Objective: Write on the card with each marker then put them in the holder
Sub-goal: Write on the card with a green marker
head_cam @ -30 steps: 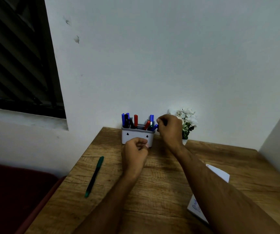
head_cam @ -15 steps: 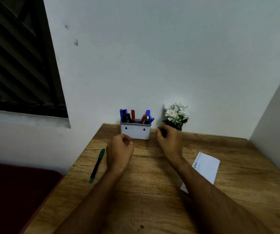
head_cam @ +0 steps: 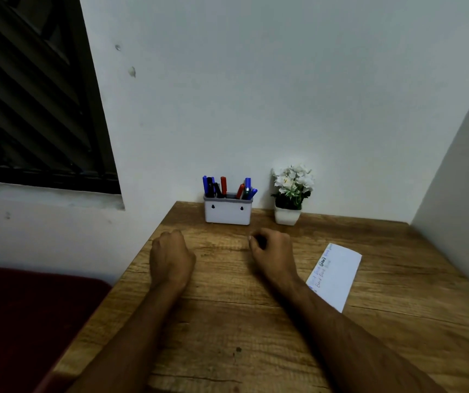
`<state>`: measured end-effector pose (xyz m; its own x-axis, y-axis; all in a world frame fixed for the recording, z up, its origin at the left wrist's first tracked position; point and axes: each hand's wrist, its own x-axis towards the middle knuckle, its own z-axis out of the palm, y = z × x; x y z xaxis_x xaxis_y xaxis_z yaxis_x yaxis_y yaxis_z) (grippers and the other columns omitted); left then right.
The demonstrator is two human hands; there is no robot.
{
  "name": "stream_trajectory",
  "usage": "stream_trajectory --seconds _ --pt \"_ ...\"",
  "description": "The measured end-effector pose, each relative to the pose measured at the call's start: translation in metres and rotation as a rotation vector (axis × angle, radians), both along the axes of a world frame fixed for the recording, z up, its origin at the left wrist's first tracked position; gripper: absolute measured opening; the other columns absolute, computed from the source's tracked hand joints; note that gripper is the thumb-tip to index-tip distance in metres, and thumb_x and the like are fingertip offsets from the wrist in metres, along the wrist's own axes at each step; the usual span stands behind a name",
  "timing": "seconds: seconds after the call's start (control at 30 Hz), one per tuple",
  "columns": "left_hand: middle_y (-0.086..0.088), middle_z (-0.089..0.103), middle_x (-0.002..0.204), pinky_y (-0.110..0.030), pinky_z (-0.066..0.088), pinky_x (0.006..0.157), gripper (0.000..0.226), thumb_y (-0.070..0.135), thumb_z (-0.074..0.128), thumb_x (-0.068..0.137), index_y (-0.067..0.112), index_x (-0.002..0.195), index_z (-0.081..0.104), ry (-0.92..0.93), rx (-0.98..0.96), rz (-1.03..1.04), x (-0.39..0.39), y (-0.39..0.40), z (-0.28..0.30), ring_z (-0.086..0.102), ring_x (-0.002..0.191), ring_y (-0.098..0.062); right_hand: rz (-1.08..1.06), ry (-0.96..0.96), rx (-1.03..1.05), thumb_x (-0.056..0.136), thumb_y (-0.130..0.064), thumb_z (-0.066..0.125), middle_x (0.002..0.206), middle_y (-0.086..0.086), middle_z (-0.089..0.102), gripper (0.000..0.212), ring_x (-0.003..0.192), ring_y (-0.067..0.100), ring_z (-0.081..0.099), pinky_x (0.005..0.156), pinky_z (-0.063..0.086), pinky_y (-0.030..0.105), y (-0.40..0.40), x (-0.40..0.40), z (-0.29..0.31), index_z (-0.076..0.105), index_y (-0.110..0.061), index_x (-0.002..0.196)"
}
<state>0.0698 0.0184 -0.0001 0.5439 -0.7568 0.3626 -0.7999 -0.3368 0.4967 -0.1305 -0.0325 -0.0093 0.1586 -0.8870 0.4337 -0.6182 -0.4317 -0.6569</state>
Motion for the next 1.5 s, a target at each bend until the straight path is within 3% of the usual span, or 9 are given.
stream_trajectory --seconds 0.4,0.67,0.77,0.9,1.1,1.2,1.33,1.4,1.5 --pt "-0.007 0.069 0.105 -0.029 0.051 0.069 0.024 0.011 0.076 0.081 0.012 0.104 0.069 0.205 0.007 -0.063 -0.017 -0.008 0.010 0.065 0.097 -0.023 -0.004 -0.043 0.062 0.099 -0.019 0.067 0.099 -0.006 0.076 0.013 0.088 -0.001 0.066 0.082 0.051 0.015 0.006 -0.011 0.001 0.077 -0.017 0.106" --pt "-0.002 0.071 0.107 -0.036 0.057 0.086 0.025 0.001 0.070 0.080 0.019 0.097 0.072 0.711 -0.073 -0.205 -0.064 -0.029 0.035 0.066 0.096 -0.017 0.114 -0.204 0.228 0.100 -0.031 0.066 0.085 -0.003 0.076 0.013 0.078 0.013 0.074 0.077 0.065 0.041 0.010 -0.019 0.010 0.076 -0.022 0.100" --pt "-0.011 0.071 0.091 -0.041 0.062 0.078 0.019 -0.007 0.064 0.081 0.011 0.081 0.069 1.039 -0.097 -0.262 -0.086 -0.032 0.045 0.070 0.084 -0.023 0.198 -0.210 0.244 0.099 -0.034 0.068 0.082 0.000 0.077 0.013 0.074 0.016 0.075 0.070 0.064 0.037 0.015 -0.024 0.017 0.077 -0.026 0.097" --pt "-0.019 0.073 0.083 -0.048 0.062 0.073 0.015 -0.007 0.060 0.080 0.003 0.075 0.071 1.146 -0.132 -0.254 -0.108 -0.039 0.046 0.072 0.076 -0.031 0.186 -0.213 0.250 0.098 -0.025 0.070 0.070 -0.002 0.075 0.008 0.059 0.016 0.073 0.057 0.058 0.029 0.013 -0.036 0.016 0.076 -0.021 0.097" --pt "-0.014 0.073 0.084 -0.030 0.058 0.060 0.014 0.015 0.068 0.092 0.002 0.091 0.072 1.244 -0.138 -0.261 -0.127 -0.049 0.037 0.068 0.065 -0.020 0.145 -0.145 0.198 0.101 -0.020 0.065 0.072 -0.012 0.071 0.016 0.067 0.001 0.067 0.068 0.054 0.021 0.008 -0.056 0.011 0.079 -0.021 0.108" --pt "-0.012 0.072 0.088 -0.029 0.054 0.057 0.017 0.010 0.062 0.095 0.004 0.083 0.073 1.294 -0.187 -0.213 -0.135 -0.056 0.034 0.065 0.069 -0.021 0.118 -0.140 0.179 0.103 -0.018 0.060 0.066 -0.015 0.066 0.022 0.063 -0.005 0.061 0.063 0.044 0.011 0.012 -0.059 0.014 0.078 -0.024 0.092" --pt "-0.010 0.068 0.091 -0.036 0.055 0.068 0.026 0.007 0.053 0.099 0.010 0.077 0.066 1.504 -0.267 -0.176 -0.145 -0.062 0.035 0.062 0.076 -0.022 0.090 -0.218 0.311 0.104 -0.017 0.060 0.056 -0.007 0.062 0.036 0.045 -0.002 0.052 0.053 0.041 0.018 0.010 -0.061 0.027 0.070 -0.023 0.070" --pt "-0.008 0.068 0.096 -0.037 0.056 0.078 0.021 0.015 0.052 0.100 0.015 0.084 0.064 1.495 -0.390 -0.066 -0.127 -0.068 0.041 0.064 0.083 -0.020 0.086 -0.252 0.455 0.104 -0.018 0.059 0.055 -0.001 0.060 0.036 0.041 0.004 0.048 0.047 0.037 0.022 0.009 -0.075 0.029 0.072 -0.013 0.071" --pt "0.003 0.063 0.080 -0.026 0.052 0.067 0.015 0.019 0.057 0.098 0.018 0.086 0.066 0.987 -0.376 -0.098 -0.091 -0.071 0.054 0.062 0.078 -0.015 0.048 -0.367 0.525 0.105 -0.015 0.057 0.056 0.002 0.060 0.032 0.041 0.006 0.046 0.042 0.035 0.021 0.010 -0.105 0.021 0.074 -0.001 0.082"
